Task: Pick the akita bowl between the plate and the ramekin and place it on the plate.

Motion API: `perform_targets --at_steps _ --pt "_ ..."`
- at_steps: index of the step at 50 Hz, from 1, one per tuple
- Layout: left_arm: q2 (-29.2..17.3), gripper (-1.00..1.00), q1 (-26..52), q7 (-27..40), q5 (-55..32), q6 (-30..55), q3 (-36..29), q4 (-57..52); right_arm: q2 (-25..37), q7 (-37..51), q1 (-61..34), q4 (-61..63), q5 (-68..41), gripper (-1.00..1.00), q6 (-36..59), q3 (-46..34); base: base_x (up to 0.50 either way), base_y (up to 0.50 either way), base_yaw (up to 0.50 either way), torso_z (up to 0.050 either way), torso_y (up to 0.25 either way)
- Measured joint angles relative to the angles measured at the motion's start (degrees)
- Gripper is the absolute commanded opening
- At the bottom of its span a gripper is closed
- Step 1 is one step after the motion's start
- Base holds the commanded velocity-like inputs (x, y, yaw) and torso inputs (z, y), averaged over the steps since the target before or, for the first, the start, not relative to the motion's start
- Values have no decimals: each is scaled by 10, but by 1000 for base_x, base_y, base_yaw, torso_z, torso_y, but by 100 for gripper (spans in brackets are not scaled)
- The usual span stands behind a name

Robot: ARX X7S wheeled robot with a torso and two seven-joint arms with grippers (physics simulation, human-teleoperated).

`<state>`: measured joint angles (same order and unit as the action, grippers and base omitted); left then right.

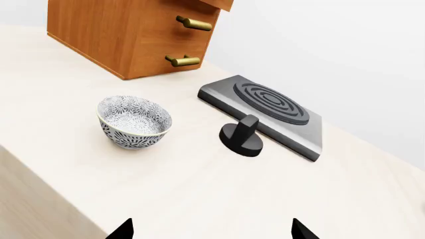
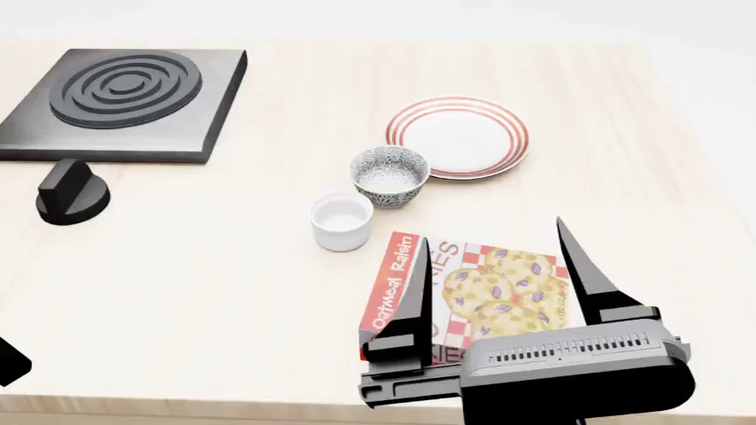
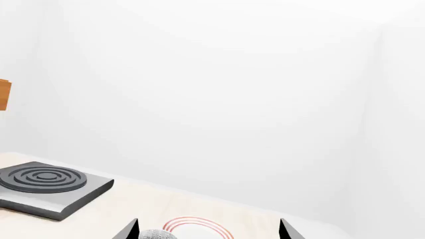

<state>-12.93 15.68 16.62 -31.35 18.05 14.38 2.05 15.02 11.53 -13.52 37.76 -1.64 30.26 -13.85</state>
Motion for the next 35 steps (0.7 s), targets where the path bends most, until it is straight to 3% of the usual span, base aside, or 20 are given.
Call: perform_targets --at_steps 35 --pt "-6 100 -2 7 -9 -4 -7 0 5 6 -1 0 -11 100 2 -3 197 0 0 0 0"
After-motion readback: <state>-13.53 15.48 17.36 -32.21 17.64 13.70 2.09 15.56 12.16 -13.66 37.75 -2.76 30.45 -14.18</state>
